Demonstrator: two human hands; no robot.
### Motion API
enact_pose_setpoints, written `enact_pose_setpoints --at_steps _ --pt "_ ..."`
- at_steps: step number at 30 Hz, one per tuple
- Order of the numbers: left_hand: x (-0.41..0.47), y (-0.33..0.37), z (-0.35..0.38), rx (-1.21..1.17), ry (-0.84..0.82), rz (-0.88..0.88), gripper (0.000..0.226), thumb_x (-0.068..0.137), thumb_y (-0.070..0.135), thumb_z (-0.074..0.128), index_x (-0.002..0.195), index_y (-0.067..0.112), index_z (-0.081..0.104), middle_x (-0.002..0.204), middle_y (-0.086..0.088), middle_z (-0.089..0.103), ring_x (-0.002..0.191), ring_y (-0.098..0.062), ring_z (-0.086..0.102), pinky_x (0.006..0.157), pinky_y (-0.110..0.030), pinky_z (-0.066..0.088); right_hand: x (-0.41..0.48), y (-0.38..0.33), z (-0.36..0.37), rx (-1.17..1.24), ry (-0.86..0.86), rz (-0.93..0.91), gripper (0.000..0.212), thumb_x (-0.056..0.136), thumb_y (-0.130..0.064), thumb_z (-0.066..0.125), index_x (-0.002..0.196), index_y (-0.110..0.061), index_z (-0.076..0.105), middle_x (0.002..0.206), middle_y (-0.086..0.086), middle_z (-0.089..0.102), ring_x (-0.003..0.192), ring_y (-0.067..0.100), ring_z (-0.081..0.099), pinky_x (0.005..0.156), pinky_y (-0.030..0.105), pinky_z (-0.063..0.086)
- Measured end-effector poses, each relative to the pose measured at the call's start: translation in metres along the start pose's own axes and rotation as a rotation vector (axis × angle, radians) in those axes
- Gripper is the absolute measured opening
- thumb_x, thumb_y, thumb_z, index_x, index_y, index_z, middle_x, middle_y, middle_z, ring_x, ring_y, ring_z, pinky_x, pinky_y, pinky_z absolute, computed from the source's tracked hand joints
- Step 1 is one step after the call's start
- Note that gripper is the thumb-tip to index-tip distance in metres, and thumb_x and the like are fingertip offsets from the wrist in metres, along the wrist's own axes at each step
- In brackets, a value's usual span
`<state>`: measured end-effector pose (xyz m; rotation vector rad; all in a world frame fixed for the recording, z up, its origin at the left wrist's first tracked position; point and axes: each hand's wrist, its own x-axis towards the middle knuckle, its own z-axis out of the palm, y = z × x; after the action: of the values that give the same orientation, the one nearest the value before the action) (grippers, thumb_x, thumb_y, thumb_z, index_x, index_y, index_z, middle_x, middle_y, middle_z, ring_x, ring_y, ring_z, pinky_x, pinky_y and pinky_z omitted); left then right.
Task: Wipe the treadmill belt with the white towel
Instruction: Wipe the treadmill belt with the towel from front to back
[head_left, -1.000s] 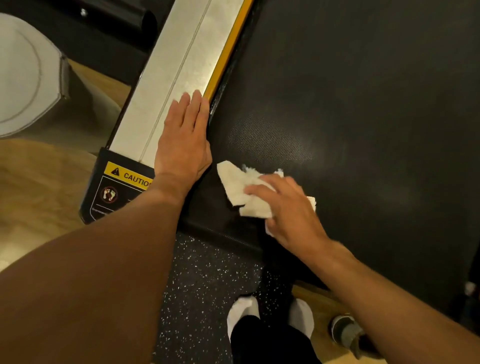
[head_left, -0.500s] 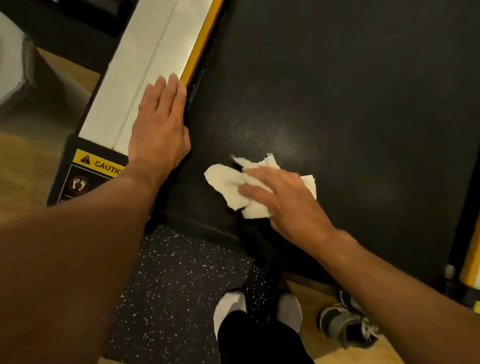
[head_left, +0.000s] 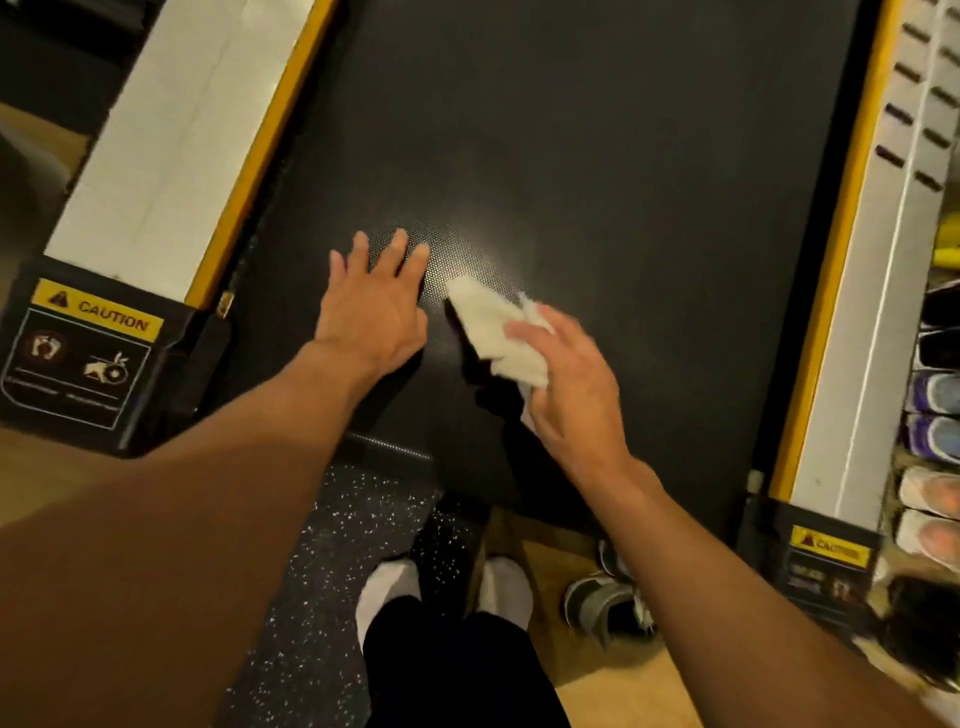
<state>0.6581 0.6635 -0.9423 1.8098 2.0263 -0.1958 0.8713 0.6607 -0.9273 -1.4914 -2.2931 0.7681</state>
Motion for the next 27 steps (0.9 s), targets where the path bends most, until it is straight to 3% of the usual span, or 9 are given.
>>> enact_pose_setpoints --at_steps 3,7,9,13,16,18,21,23,27 --pt "0.008 0.021 0.000 0.036 -0.204 -0.059 0.089 0.087 0.057 0.050 0.152 0.031 -0.005 0.159 -0.018 -0.014 0.141 -0.052 -0.009 0.111 -0.068 0.005 0.033 0.021 -0.012 0.016 0.086 0.258 0.062 0.077 0.008 0.050 0.133 -0.018 0.051 0.142 0.006 0.042 0.125 0.020 0.045 0.102 0.012 0.025" --pt "0.019 0.026 -0.017 0.072 -0.424 -0.089 0.127 0.066 0.069 0.070 0.149 0.035 -0.020 0.155 -0.018 -0.028 0.140 -0.053 -0.015 0.111 -0.068 0.008 0.043 0.043 -0.001 -0.153 -0.088 0.095 0.060 0.080 -0.016 0.066 0.136 -0.021 0.046 0.145 0.010 0.041 0.125 0.031 0.045 0.103 0.039 0.039" --pt "0.021 0.032 -0.023 0.109 -0.498 -0.126 0.140 0.058 0.065 0.078 0.147 0.033 -0.025 0.153 -0.019 -0.032 0.140 -0.052 -0.017 0.111 -0.067 0.011 0.010 0.041 0.004 -0.226 -0.161 0.012 0.066 0.070 -0.006 0.071 0.131 -0.023 0.052 0.143 0.009 0.045 0.121 0.035 0.046 0.096 0.044 0.042" --pt "0.023 0.053 -0.015 0.103 -0.489 -0.228 0.147 0.057 0.050 0.087 0.146 0.029 -0.029 0.150 -0.023 -0.035 0.139 -0.055 -0.015 0.109 -0.069 0.015 -0.036 0.041 -0.003 -0.125 -0.232 0.016 0.057 0.064 -0.003 0.075 0.116 -0.025 0.064 0.129 0.004 0.057 0.103 0.032 0.053 0.086 0.044 0.048" --pt "0.027 0.064 -0.009 0.067 -0.486 -0.317 0.152 0.054 0.035 0.092 0.145 0.029 -0.029 0.149 -0.023 -0.037 0.138 -0.056 -0.015 0.107 -0.071 0.017 -0.004 0.054 -0.018 -0.084 -0.043 0.040 0.036 0.070 -0.018 0.078 0.104 -0.024 0.068 0.111 0.003 0.065 0.089 0.031 0.059 0.079 0.037 0.047" --pt "0.029 0.065 -0.007 0.047 -0.489 -0.336 0.153 0.053 0.030 0.093 0.145 0.030 -0.029 0.149 -0.023 -0.037 0.138 -0.055 -0.015 0.107 -0.071 0.018 0.034 0.060 -0.030 -0.106 0.079 0.096 0.037 0.074 -0.012 0.070 0.109 -0.023 0.066 0.116 0.003 0.061 0.095 0.031 0.057 0.081 0.036 0.044" --pt "0.030 0.062 -0.008 0.018 -0.488 -0.324 0.153 0.052 0.028 0.093 0.146 0.032 -0.028 0.150 -0.021 -0.037 0.139 -0.053 -0.016 0.107 -0.070 0.018 0.060 0.060 -0.029 -0.297 -0.037 0.261 0.041 0.081 -0.026 0.066 0.121 -0.024 0.055 0.134 0.001 0.044 0.114 0.030 0.042 0.086 0.047 0.043" --pt "0.029 0.059 -0.009 0.018 -0.489 -0.313 0.152 0.053 0.029 0.093 0.146 0.032 -0.028 0.150 -0.020 -0.037 0.140 -0.053 -0.016 0.108 -0.070 0.018 0.044 0.057 -0.022 -0.396 -0.124 0.248 0.046 0.081 -0.030 0.068 0.121 -0.020 0.049 0.133 0.004 0.041 0.114 0.030 0.039 0.083 0.051 0.043" --pt "0.028 0.058 -0.011 0.018 -0.500 -0.307 0.153 0.053 0.030 0.093 0.145 0.032 -0.029 0.150 -0.021 -0.036 0.139 -0.054 -0.015 0.107 -0.070 0.018 -0.014 0.063 -0.021 -0.121 -0.147 0.189 0.036 0.077 -0.007 0.063 0.110 -0.019 0.055 0.113 0.002 0.051 0.098 0.028 0.049 0.075 0.039 0.045"
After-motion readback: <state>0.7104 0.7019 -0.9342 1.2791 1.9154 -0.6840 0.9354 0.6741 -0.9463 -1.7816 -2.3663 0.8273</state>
